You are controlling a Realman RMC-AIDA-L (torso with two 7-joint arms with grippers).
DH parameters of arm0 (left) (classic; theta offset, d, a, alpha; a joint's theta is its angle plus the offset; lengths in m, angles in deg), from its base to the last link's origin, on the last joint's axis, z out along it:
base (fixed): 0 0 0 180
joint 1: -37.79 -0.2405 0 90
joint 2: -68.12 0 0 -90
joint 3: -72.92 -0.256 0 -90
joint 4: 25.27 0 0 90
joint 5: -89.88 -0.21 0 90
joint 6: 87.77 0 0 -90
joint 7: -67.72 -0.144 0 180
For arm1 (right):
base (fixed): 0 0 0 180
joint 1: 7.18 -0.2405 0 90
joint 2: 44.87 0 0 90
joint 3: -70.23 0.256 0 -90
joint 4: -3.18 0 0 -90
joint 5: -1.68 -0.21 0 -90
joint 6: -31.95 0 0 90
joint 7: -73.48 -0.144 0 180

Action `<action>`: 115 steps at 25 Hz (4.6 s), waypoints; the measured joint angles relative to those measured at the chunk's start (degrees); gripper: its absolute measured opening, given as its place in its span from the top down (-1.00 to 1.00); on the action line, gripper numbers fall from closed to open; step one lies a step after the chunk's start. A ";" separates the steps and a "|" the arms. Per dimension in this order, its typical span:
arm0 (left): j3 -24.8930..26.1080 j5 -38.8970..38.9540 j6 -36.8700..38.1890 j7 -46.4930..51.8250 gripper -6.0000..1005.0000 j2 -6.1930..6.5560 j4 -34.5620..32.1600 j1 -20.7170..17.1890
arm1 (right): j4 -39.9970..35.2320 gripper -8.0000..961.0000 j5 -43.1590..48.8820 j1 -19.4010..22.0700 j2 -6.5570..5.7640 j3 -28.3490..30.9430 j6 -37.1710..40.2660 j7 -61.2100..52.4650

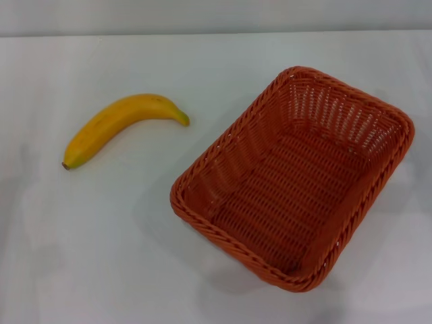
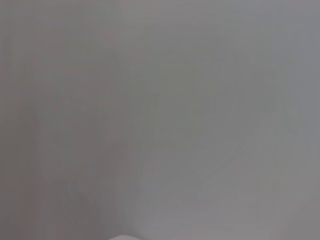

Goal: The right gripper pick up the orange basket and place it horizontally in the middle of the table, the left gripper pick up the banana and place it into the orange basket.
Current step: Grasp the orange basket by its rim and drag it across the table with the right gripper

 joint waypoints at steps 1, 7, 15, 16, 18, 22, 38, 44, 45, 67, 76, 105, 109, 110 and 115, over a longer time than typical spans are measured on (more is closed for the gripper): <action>0.00 0.00 0.00 0.00 -0.78 0.00 0.00 0.00 | 0.00 -0.82 0.00 0.03 0.00 0.01 -0.01 0.00; 0.00 0.00 0.00 0.02 -0.78 0.00 0.03 0.11 | -0.14 -0.82 0.00 0.05 0.00 0.02 -0.03 -0.04; 0.26 0.01 0.00 0.07 -0.78 0.00 0.04 0.14 | -0.27 -0.82 0.00 -0.15 0.00 0.02 -0.21 -0.06; 0.28 0.01 0.00 0.08 -0.78 0.00 0.03 0.14 | -0.27 -0.81 0.00 -0.19 0.00 0.02 -0.21 -0.06; 0.31 0.01 -0.01 0.09 -0.78 0.00 0.03 0.14 | -0.27 -0.81 0.00 -0.30 0.00 0.02 -0.24 -0.04; 0.30 0.01 -0.02 0.10 -0.78 0.00 0.03 0.14 | -0.42 -0.81 0.00 -0.62 0.00 0.02 -0.26 -0.14; 0.28 0.11 0.00 0.10 -0.78 -0.04 0.03 -0.65 | -35.05 -0.81 10.23 0.37 -6.82 -38.76 -21.92 -52.51; 0.19 0.03 0.00 0.10 -0.78 0.00 0.07 -0.59 | -43.44 -0.81 42.55 -6.97 -13.87 -37.43 -12.02 -87.74; 0.12 0.01 0.00 0.10 -0.78 0.00 0.11 -0.55 | -43.44 -0.81 42.55 -6.97 -13.87 -37.43 -12.02 -87.74; 0.22 0.04 0.00 0.10 -0.78 0.14 0.47 0.04 | -46.87 -0.81 107.89 -34.06 -8.81 -29.00 11.19 -121.50; 0.27 0.37 0.15 0.10 -0.78 0.18 0.47 0.05 | -42.87 -0.81 111.14 -32.90 -7.80 -28.31 9.46 -122.80; 0.27 0.20 1.41 0.10 -0.78 0.18 0.47 0.07 | -39.02 0.03 114.35 -31.91 -6.19 -28.72 7.35 -122.80; 0.27 0.27 1.41 0.10 -0.78 0.18 0.47 0.05 | -39.02 0.41 114.35 -32.22 -6.21 -28.48 7.63 -122.91; 0.27 0.30 1.41 0.10 -0.78 0.18 0.47 0.05 | -39.01 0.43 114.35 -32.28 -6.22 -28.43 7.67 -122.98; 0.27 0.34 1.41 0.10 -0.77 0.19 0.47 0.05 | -37.66 0.51 114.24 -33.16 -6.85 -26.49 8.45 -124.46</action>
